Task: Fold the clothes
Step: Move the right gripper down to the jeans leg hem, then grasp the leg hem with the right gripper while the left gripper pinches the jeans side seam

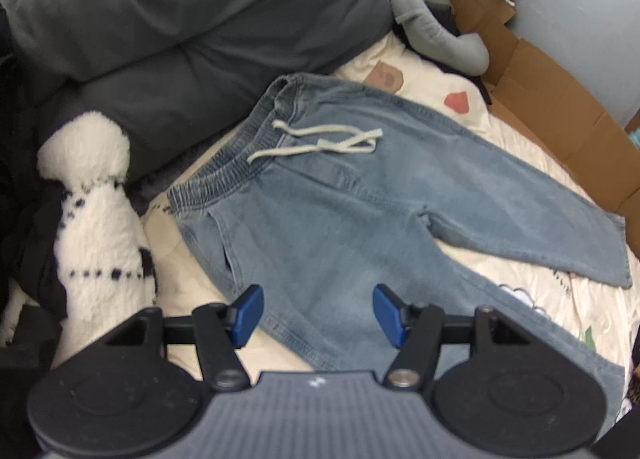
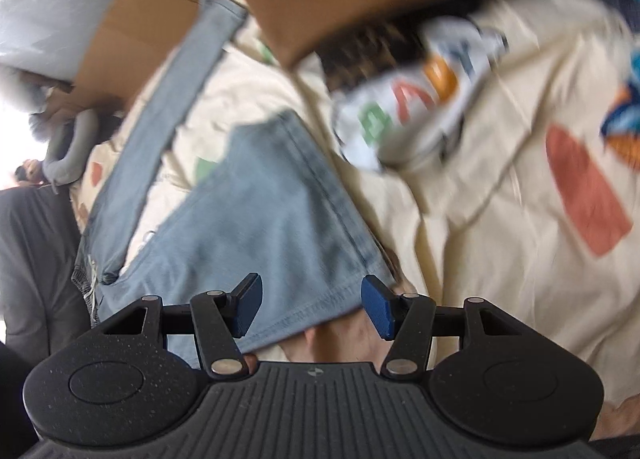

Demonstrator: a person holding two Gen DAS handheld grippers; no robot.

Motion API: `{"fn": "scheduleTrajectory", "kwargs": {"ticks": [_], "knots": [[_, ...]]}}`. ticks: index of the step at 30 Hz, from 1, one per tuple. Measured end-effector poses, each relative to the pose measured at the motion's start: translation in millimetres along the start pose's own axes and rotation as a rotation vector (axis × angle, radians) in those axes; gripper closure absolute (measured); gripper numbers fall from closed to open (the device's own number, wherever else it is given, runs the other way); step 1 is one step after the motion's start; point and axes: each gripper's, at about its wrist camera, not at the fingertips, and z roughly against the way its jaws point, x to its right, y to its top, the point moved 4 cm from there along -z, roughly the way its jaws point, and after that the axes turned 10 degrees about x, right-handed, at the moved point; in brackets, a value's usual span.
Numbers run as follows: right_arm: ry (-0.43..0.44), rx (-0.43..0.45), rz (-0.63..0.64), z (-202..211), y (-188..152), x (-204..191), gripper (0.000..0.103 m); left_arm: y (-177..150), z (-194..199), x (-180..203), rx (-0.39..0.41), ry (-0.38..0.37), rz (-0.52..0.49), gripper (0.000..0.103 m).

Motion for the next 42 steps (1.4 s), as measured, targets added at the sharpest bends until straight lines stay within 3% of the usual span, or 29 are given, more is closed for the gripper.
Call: {"fn": "scheduleTrajectory", "kwargs": {"ticks": [10, 16, 18, 21, 27, 38, 39, 40, 41, 42], "knots": [[-0.028, -0.03, -0.17, -51.8, -24.5, 37.5, 0.041, -43.0, -22.6, -8.5, -0.065, 0.007, 0.027, 0.04], [-0.012, 0.05, -0.333, -58.4, -31.4, 49.1, 0.042, -63.6, -43.0, -14.4, -0.099, 0.019, 0.067, 0.04], [0.007, 0.065, -0.318, -56.2, -31.7, 46.6, 0.055, -69.4, -51.9, -15.0, -0.113, 0.019, 0.081, 0.04], [0.038, 0.073, -0.303, -50.3, -29.7, 43.4, 0.063, -76.9, -63.4, -14.0, -0.132, 0.018, 0.082, 0.04], [0.17, 0.118, -0.322, -34.8, -24.4, 40.5, 0.063, -90.1, -79.6, -11.4, -0.165, 0.014, 0.071, 0.04], [0.072, 0.048, -0.303, -72.2, -16.8, 37.7, 0.063, -98.7, -83.1, -18.9, -0.177, 0.021, 0.088, 0.04], [0.069, 0.043, -0.293, -74.1, -15.0, 34.5, 0.07, -98.5, -83.2, -19.7, -0.173, 0.022, 0.093, 0.04], [0.066, 0.038, -0.274, -73.8, -13.1, 30.7, 0.087, -98.1, -83.6, -20.6, -0.168, 0.024, 0.101, 0.04], [0.062, 0.034, -0.252, -73.0, -11.2, 26.9, 0.094, -97.5, -84.3, -22.3, -0.161, 0.026, 0.113, 0.04], [0.059, 0.029, -0.231, -72.3, -9.3, 23.0, 0.093, -96.6, -85.1, -24.5, -0.154, 0.03, 0.128, 0.04]]}}
